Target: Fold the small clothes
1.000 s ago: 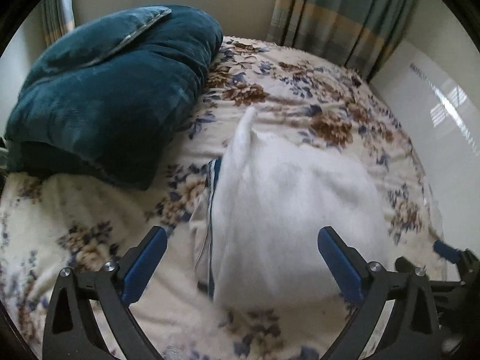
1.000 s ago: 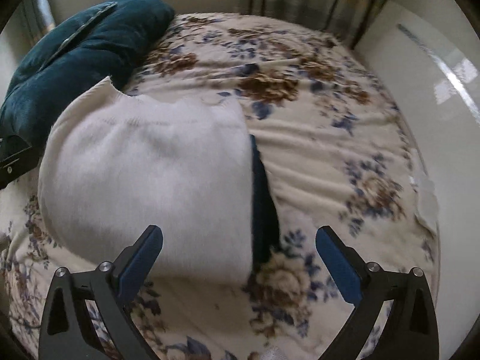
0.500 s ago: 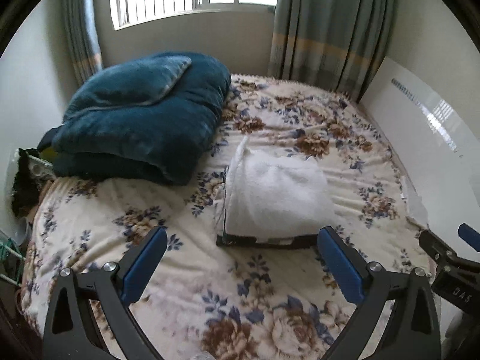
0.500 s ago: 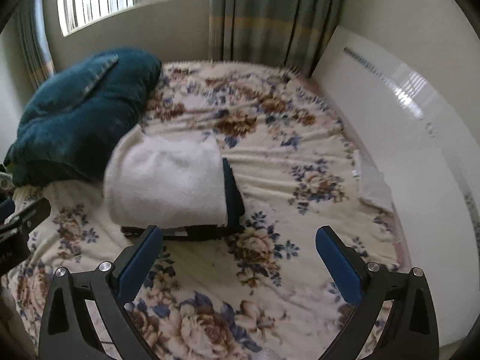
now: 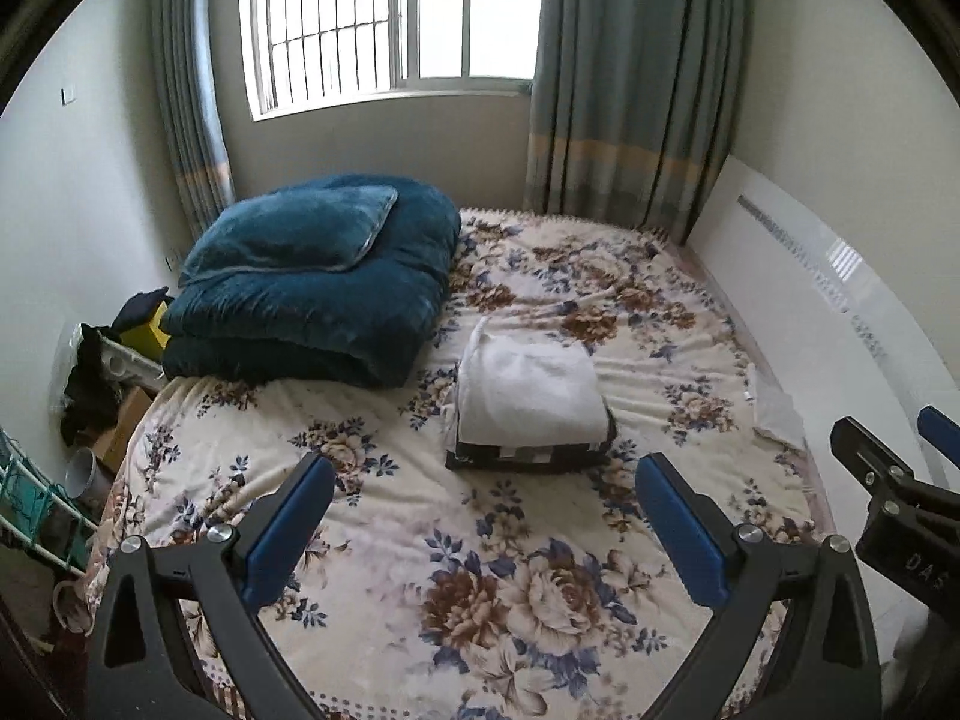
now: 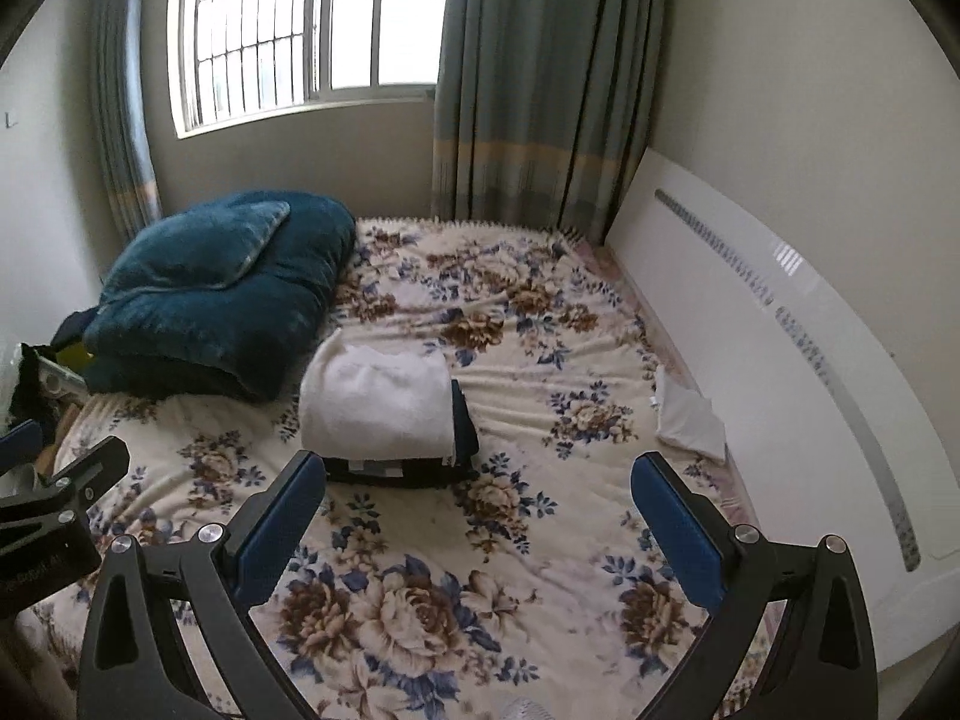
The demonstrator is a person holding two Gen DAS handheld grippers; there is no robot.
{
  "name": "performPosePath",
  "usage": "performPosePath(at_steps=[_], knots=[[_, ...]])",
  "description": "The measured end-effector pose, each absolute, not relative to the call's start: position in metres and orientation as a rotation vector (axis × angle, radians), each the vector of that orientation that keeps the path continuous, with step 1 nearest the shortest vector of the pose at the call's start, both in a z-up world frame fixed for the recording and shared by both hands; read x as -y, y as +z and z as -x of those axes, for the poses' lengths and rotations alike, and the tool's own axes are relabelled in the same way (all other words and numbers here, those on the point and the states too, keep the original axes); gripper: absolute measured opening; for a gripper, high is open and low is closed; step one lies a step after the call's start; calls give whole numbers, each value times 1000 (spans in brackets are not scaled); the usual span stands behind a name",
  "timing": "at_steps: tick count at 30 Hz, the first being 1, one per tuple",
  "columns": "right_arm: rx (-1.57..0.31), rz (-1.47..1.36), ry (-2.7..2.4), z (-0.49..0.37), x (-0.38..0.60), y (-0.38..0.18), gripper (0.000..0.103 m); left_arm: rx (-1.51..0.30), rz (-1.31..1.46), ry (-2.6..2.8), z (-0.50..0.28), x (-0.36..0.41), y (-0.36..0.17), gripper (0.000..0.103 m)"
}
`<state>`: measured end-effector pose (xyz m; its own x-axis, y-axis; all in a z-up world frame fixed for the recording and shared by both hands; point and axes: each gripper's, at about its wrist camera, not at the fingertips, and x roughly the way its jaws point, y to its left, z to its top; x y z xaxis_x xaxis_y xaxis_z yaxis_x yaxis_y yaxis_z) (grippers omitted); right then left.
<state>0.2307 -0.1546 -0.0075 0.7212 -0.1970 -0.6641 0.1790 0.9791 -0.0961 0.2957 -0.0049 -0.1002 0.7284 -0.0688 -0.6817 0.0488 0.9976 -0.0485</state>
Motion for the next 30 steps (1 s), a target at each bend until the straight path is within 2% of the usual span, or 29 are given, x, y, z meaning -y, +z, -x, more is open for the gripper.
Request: performPosePath(at_steps=[12, 30], knots=[[-646, 13, -213, -142, 151, 52, 103, -694, 18, -89, -241, 12, -70, 103], [-656, -2, -197, -125, 152, 57, 103, -676, 27, -53, -225, 11, -61, 103]])
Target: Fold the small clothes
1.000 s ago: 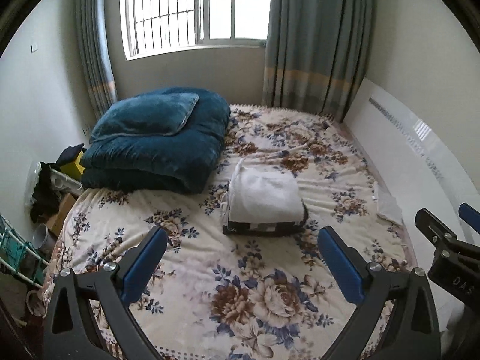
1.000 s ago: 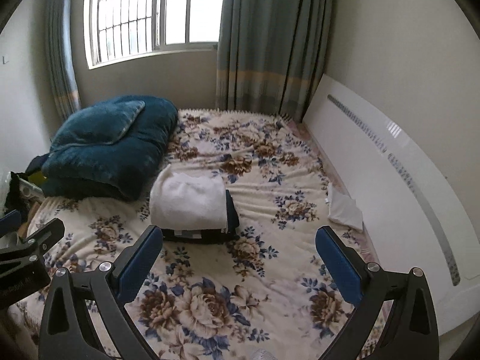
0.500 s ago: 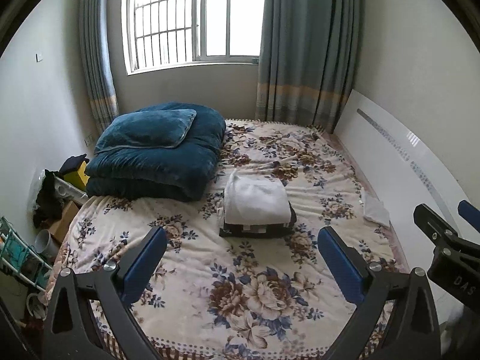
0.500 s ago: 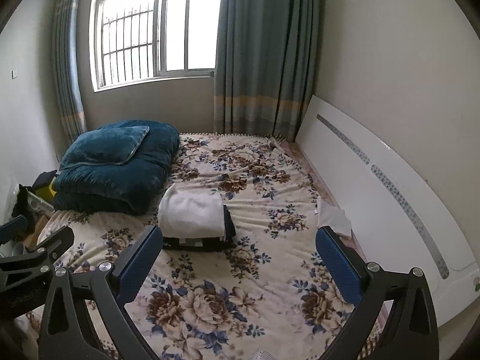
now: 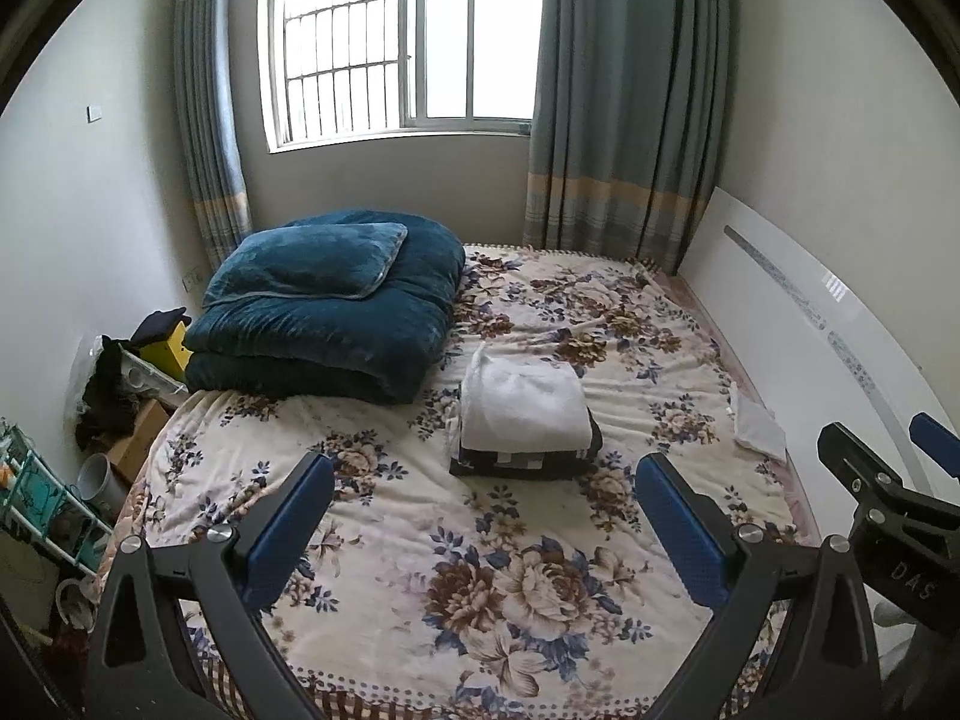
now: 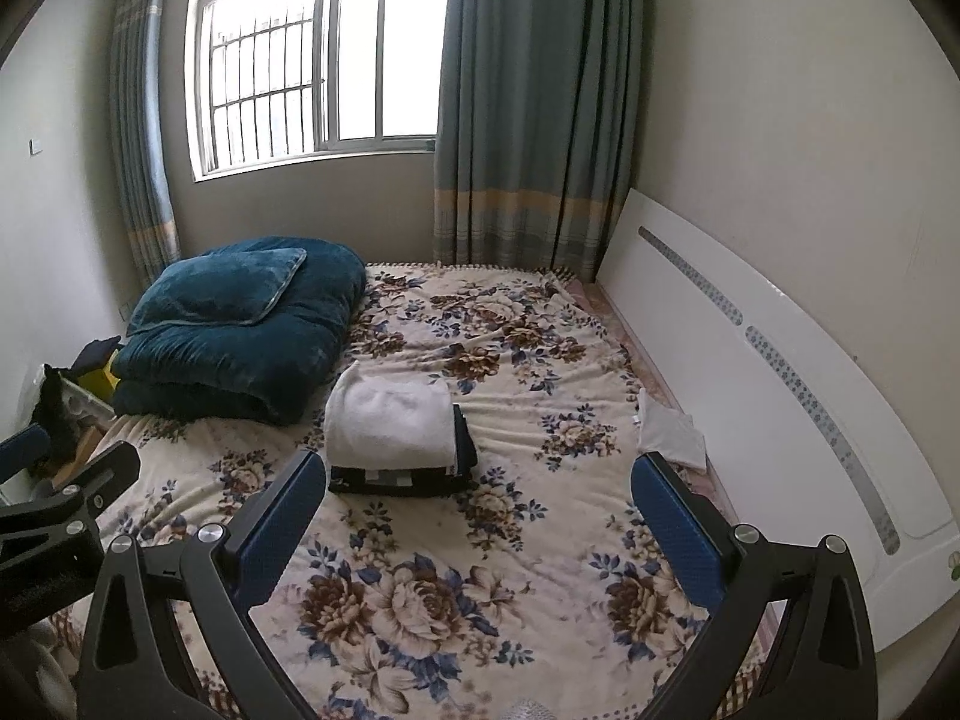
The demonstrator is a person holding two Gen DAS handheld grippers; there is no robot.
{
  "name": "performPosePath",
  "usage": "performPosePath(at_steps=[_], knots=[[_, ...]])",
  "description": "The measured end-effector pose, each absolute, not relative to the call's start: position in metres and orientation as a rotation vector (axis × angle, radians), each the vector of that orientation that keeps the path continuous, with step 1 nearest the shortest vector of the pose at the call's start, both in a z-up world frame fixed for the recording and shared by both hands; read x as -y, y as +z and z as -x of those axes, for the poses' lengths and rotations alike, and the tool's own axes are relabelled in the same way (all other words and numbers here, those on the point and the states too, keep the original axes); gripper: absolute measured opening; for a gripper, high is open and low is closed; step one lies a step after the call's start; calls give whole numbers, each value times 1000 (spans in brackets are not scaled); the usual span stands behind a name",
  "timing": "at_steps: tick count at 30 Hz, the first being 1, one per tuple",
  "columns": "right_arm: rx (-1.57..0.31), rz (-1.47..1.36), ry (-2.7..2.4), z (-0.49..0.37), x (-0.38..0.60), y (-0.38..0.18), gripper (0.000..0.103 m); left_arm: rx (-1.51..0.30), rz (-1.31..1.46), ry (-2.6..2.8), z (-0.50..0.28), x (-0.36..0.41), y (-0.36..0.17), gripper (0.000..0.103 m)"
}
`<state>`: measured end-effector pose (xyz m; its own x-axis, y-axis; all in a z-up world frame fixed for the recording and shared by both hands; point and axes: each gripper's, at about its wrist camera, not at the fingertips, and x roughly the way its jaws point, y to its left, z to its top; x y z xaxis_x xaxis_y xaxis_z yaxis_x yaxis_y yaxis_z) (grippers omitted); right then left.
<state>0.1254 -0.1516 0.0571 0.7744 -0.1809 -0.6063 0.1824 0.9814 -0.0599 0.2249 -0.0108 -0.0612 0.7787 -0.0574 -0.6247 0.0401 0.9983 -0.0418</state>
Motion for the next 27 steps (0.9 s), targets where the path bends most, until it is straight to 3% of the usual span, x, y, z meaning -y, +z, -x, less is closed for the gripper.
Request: performPosePath(at_steps=[27], knots=[[-658, -2, -143, -141, 150, 55, 103, -664, 37, -20, -226, 4, -58, 103]])
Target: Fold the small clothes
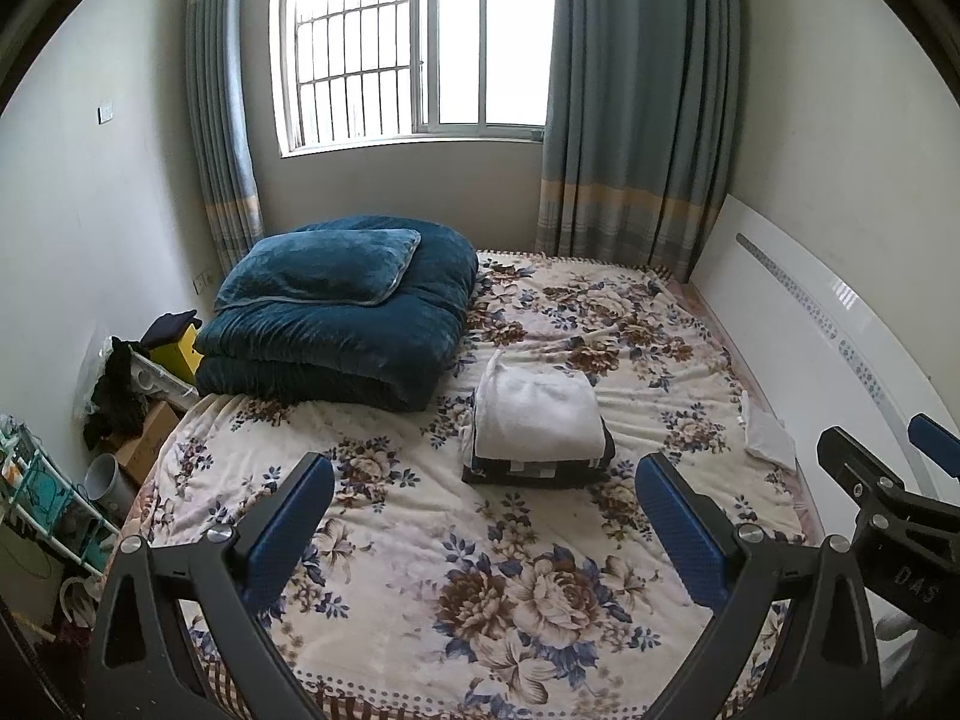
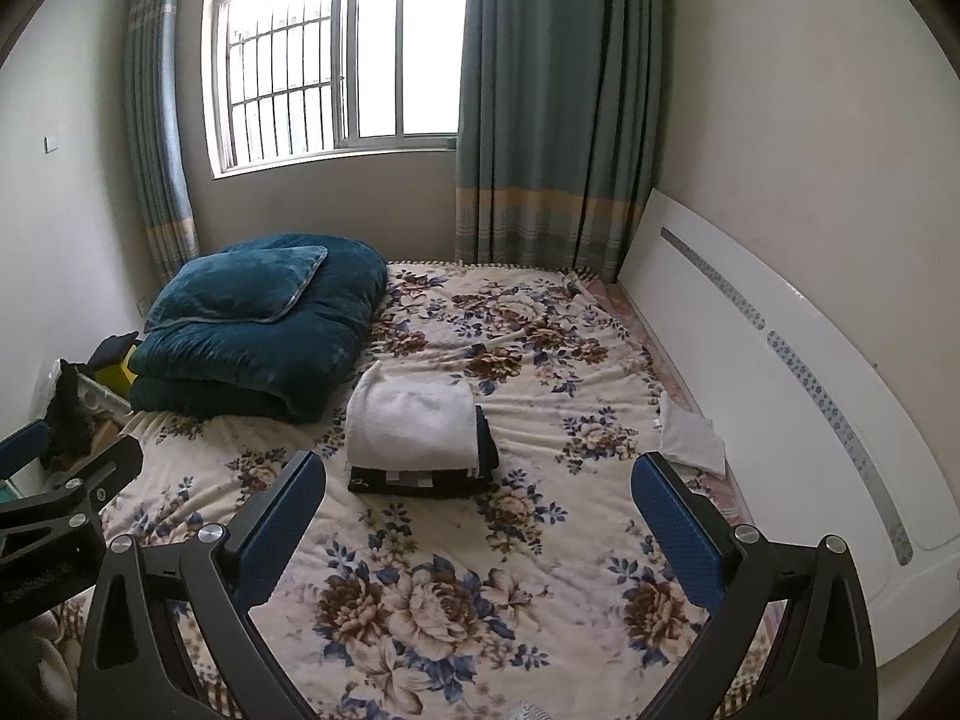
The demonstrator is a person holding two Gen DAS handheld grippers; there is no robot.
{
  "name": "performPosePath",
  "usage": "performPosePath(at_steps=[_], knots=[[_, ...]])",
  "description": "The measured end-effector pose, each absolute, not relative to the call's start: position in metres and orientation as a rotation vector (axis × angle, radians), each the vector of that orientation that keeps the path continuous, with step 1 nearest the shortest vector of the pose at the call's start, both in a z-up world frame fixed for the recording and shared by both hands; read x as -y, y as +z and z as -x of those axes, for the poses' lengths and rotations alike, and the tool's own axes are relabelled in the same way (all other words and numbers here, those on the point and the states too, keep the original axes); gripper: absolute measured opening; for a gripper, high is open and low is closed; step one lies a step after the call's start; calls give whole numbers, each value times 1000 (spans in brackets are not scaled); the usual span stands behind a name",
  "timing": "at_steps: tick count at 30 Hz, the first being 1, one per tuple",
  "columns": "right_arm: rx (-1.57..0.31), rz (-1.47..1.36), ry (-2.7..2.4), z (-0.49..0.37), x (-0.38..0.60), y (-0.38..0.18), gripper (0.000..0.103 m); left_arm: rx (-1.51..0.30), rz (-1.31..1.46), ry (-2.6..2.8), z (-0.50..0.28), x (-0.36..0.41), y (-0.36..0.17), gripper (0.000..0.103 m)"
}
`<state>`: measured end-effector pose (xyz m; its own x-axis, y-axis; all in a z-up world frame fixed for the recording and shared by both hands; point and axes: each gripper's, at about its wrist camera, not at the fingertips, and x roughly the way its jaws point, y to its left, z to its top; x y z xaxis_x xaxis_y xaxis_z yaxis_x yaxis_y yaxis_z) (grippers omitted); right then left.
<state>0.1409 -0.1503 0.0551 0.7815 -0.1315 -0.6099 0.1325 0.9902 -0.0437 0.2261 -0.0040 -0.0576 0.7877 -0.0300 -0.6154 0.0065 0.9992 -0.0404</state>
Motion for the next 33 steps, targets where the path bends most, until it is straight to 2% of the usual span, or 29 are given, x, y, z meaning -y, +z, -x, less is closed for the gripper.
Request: performPosePath(at_steps=[33], knots=[[-650, -5, -127, -144, 141, 54, 103, -641, 25, -22, -229, -1, -50, 103]])
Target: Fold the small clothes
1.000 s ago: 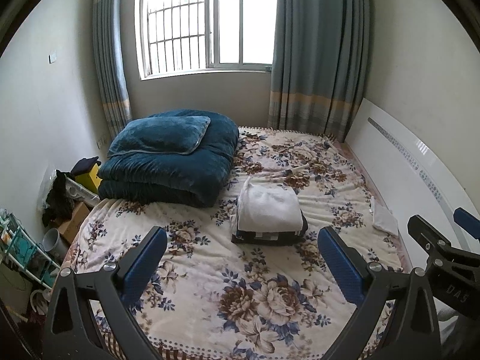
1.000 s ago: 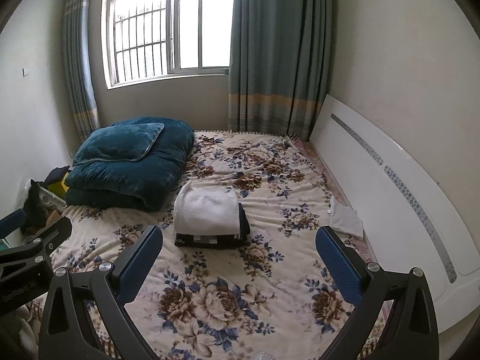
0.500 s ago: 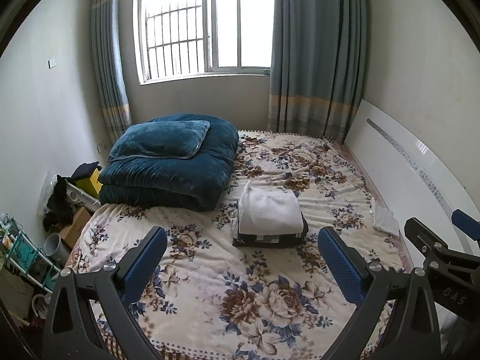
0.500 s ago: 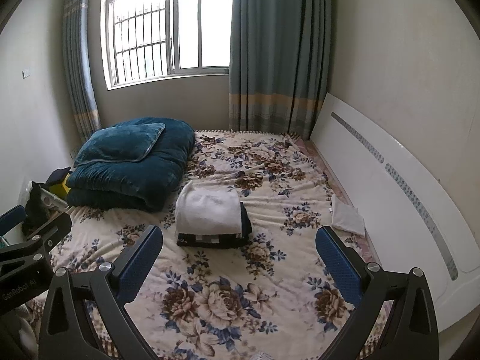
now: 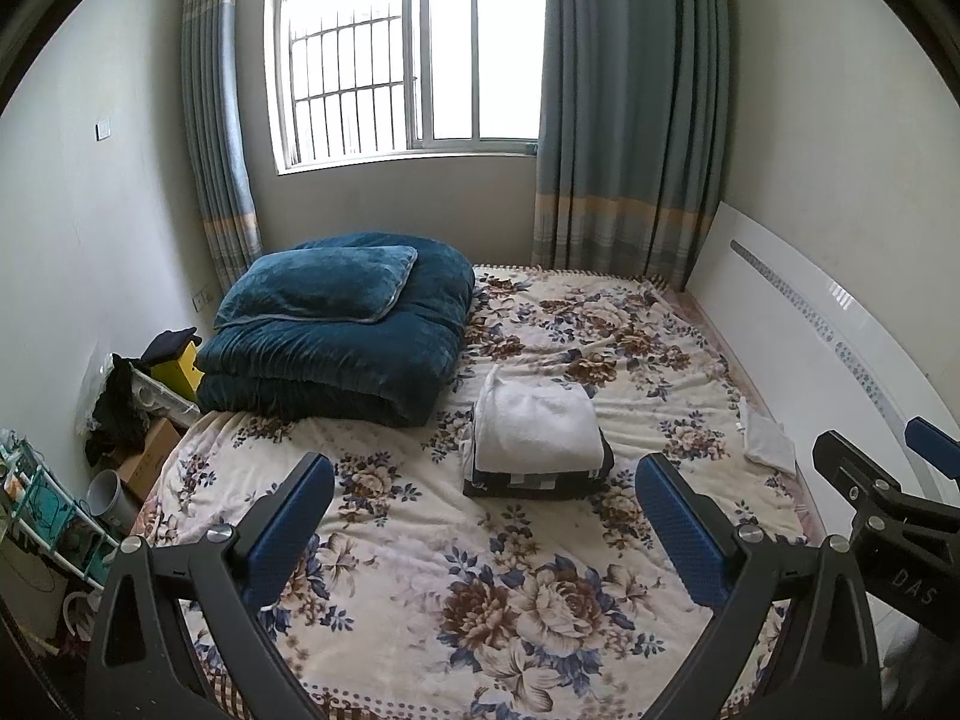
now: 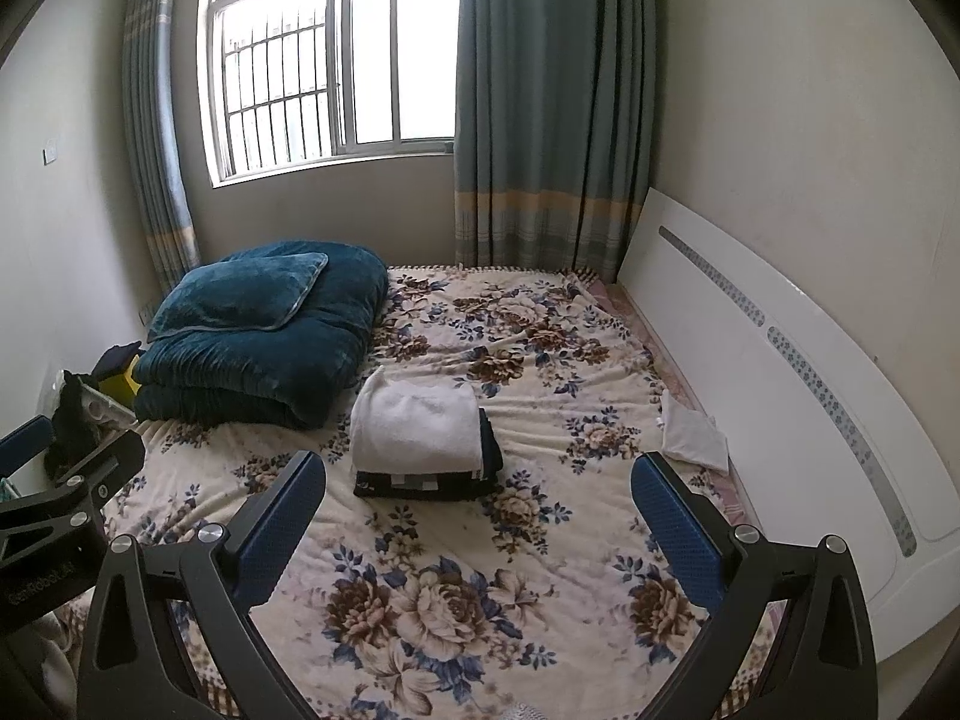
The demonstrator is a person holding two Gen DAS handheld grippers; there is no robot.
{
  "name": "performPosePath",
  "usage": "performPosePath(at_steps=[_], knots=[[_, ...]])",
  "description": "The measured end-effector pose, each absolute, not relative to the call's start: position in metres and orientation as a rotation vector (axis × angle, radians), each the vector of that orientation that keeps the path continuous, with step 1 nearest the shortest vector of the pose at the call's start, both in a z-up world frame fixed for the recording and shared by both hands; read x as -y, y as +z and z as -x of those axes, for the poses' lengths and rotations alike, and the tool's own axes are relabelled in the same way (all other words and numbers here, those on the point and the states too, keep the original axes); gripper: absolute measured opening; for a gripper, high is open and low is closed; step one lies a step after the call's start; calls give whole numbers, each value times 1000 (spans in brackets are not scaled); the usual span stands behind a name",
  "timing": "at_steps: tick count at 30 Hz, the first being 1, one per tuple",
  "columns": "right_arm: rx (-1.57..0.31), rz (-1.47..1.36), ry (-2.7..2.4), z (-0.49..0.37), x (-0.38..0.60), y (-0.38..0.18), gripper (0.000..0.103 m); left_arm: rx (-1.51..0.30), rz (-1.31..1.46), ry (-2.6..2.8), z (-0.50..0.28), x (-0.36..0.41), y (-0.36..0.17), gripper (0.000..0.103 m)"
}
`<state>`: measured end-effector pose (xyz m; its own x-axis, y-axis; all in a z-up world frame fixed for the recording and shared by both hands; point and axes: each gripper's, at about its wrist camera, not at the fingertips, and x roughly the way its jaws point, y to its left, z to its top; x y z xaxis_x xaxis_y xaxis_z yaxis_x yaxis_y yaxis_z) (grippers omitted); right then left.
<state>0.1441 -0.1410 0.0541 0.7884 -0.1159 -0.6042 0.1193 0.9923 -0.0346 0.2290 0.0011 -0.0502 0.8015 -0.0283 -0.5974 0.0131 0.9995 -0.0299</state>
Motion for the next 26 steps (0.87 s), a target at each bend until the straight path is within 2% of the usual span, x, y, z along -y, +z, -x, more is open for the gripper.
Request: performPosePath(at_steps=[26], knots=[[-648, -10, -136, -140, 143, 53, 103, -628, 16, -19, -235, 5, -44, 103]])
